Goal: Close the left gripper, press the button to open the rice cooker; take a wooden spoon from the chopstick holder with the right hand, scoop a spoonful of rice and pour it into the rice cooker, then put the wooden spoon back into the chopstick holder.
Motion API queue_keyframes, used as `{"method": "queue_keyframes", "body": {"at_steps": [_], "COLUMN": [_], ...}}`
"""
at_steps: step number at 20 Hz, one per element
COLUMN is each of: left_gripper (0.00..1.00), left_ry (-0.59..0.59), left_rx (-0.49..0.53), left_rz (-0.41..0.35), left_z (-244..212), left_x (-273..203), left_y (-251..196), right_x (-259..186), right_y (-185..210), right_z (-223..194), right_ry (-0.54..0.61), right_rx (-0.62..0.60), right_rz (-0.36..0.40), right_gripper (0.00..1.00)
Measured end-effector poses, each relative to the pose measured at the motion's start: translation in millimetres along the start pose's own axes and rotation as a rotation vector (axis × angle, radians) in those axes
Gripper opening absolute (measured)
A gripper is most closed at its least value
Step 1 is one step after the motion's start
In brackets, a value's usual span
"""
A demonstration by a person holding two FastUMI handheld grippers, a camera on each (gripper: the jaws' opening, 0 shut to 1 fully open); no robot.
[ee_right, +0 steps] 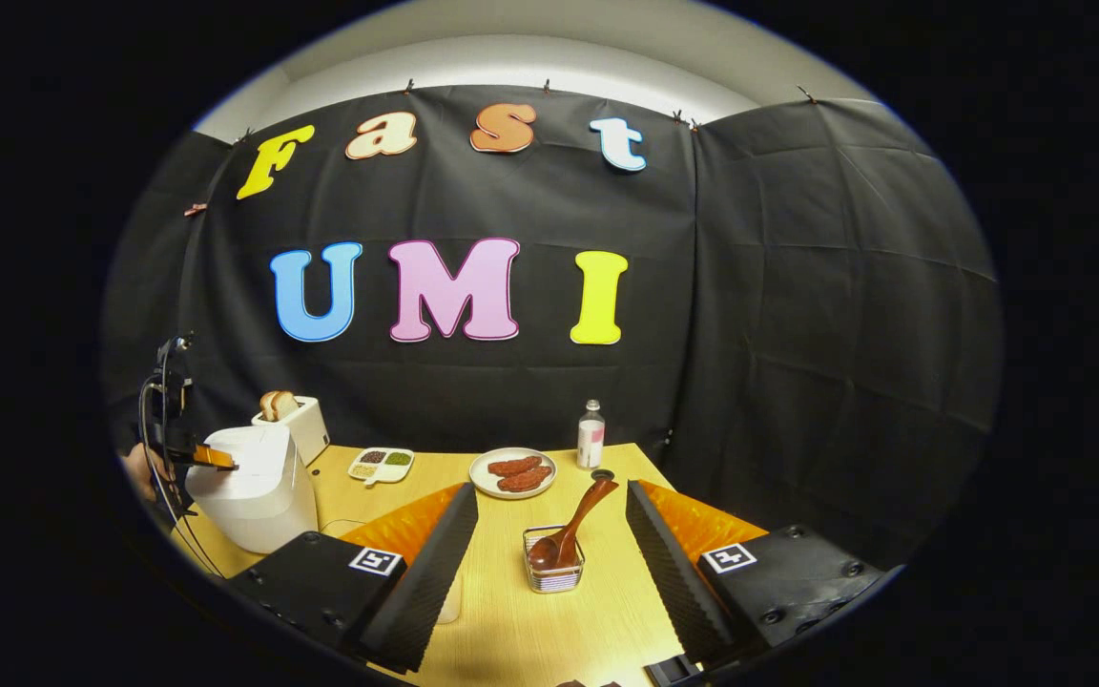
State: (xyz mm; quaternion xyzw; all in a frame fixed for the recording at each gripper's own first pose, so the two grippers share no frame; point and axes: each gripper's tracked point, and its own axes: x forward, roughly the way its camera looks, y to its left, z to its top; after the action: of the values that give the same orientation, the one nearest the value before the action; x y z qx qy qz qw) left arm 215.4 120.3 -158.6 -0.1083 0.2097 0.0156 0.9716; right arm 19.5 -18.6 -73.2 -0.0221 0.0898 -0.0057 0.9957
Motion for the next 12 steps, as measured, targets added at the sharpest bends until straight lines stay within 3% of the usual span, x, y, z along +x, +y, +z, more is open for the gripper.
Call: {"method": "queue_keyframes", "body": {"at_steps": [3,7,9,12], "left_gripper": [0.08,0.09,0.09,0.12], "left_ry": [-0.093,-0.302,-0.368,-0.395], "left_rx": [0.017,0.166,0.199,0.15], "left_rz": [0.04,0.135,0.134,0.101], "left_z": [22,82,97,88], "left_x": [-14,-60,-86,-120], "left_y": [-2,-10,-28,-55], "right_x": [2,8,15,27], "right_y": [-5,-13,-18,-23], "right_z": [2,4,5,4], "right_ry": [-0.003,-0.008,-0.013,-0.01], "right_rx": [-0.008,0.0,-0.002,0.011], "right_rz": [0.002,0.004,0.005,0.012], "right_gripper": [0.98,0.98,0.98,0.98]}}
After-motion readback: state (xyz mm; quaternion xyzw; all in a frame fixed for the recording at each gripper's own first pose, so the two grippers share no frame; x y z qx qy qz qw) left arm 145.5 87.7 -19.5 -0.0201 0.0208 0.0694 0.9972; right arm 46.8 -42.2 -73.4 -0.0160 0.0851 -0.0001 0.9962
